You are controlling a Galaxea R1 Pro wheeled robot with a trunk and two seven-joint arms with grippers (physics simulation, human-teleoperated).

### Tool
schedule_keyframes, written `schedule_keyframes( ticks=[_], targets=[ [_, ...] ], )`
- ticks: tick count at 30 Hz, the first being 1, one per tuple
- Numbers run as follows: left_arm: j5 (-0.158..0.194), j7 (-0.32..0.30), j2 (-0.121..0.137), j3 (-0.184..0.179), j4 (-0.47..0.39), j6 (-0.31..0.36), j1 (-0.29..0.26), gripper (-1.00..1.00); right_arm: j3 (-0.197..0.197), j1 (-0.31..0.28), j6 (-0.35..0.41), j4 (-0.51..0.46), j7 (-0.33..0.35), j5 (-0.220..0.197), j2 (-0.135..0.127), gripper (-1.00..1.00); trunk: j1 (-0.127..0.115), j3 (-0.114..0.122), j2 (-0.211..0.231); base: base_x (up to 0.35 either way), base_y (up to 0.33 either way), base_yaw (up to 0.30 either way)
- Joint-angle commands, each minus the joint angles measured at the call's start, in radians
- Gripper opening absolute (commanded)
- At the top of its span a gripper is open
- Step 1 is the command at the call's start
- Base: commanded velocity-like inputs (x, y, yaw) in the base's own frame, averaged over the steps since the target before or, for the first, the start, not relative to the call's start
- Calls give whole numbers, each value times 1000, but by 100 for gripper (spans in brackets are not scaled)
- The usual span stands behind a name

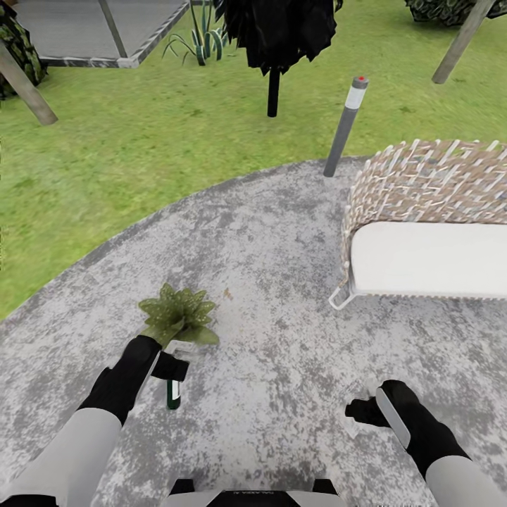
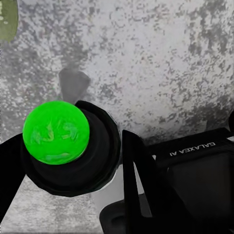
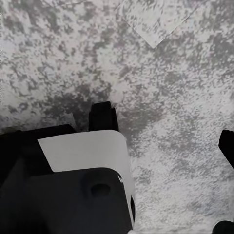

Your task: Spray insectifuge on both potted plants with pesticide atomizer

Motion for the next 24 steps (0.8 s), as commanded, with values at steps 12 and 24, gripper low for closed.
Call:
schedule_keyframes(
  ticks=[12,24],
  targets=[
    [-11,-8,0,-1,-1,2,0,-100,6,0,3,-1,-10,-11,1,100,0,10,0,-177,260,107],
    [-11,-8,1,-1,-1,2,0,-100,4,0,3,-1,-10,-11,-1,100,0,24,0,-3,341,95]
  ],
)
